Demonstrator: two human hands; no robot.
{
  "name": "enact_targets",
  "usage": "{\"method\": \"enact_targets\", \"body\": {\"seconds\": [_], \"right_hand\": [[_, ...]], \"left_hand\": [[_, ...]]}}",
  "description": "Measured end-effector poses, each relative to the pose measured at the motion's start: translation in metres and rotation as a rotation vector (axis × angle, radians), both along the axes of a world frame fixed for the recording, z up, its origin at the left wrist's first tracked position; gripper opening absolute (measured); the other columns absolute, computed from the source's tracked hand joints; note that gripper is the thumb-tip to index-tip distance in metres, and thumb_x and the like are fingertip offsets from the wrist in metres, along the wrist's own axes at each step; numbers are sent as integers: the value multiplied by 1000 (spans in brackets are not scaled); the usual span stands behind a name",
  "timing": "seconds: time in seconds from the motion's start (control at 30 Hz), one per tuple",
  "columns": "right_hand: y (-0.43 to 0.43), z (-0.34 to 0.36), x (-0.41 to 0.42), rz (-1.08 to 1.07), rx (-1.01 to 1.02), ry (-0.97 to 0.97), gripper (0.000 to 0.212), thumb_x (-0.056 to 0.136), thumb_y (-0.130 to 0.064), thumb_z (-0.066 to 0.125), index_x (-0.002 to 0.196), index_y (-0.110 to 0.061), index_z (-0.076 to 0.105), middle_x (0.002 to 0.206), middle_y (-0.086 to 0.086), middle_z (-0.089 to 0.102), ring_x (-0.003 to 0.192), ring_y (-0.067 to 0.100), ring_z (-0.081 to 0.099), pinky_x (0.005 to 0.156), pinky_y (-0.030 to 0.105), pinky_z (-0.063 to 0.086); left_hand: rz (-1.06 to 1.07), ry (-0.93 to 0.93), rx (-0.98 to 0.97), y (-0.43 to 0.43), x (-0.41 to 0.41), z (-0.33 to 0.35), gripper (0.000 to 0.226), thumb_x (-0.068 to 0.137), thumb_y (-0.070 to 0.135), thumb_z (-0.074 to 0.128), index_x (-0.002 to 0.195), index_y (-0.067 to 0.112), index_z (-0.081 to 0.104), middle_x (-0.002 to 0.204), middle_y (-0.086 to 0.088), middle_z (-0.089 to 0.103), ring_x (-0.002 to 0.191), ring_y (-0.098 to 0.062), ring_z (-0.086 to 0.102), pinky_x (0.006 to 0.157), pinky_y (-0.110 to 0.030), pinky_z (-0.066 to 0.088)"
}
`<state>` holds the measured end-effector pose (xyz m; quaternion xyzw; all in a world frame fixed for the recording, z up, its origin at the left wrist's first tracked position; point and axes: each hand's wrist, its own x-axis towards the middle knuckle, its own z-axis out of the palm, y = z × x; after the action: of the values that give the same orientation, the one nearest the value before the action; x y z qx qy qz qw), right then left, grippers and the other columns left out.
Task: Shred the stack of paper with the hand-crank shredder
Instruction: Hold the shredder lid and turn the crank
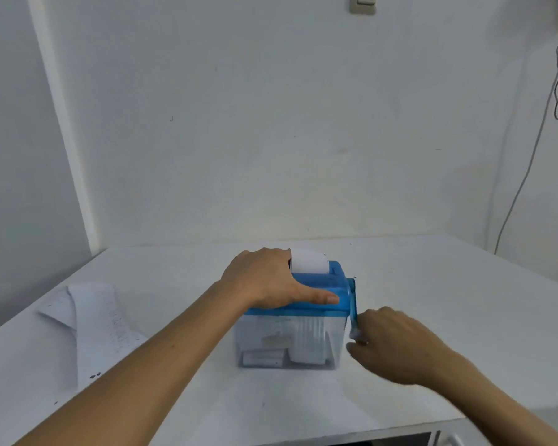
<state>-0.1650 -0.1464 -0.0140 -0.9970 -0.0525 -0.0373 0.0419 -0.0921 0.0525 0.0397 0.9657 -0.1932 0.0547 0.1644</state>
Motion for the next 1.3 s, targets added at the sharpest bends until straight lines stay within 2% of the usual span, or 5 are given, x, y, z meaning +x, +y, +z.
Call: {"method": "enact_targets", "body": {"seconds": [0.37,0.5,0.77,1.1,1.3], "right_hand": [[-27,116,15,114,426,242,33,87,-39,75,75,-8,73,59,-1,60,57,8,58,58,25,55],[-28,88,56,12,677,-141,28,91,-41,71,89,-14,66,71,2,64,59,13,55,49,23,47],[-7,-11,100,-108,1380,-5,13,101,-9,50,88,-9,51,79,12,59,67,20,54,57,30,43],[23,-49,61,-238,1288,-54,36,105,-32,47,77,-11,53,60,4,53,46,11,42,44,24,34],[1,8,14,54,1250,-74,31,99,-28,57,76,-7,60,62,6,54,51,16,44,47,28,32]], "left_hand": [[-9,-35,8,-1,8,2,89,44,103,55,108,43,65,97,19,68,88,-9,63,82,-37,56],[-28,-24,-1,-1,9,-7,93,42,104,53,112,45,64,101,20,67,91,-10,62,84,-36,56],[-59,-94,149,4,9,-4,82,57,98,58,102,29,57,92,14,62,82,-8,59,76,-33,51],[55,-102,108,20,22,-7,88,47,101,58,106,36,56,95,18,62,85,-9,59,69,-31,48],[47,-74,99,20,21,-3,77,52,96,62,101,38,55,93,18,61,82,-6,58,64,-29,44]]}}
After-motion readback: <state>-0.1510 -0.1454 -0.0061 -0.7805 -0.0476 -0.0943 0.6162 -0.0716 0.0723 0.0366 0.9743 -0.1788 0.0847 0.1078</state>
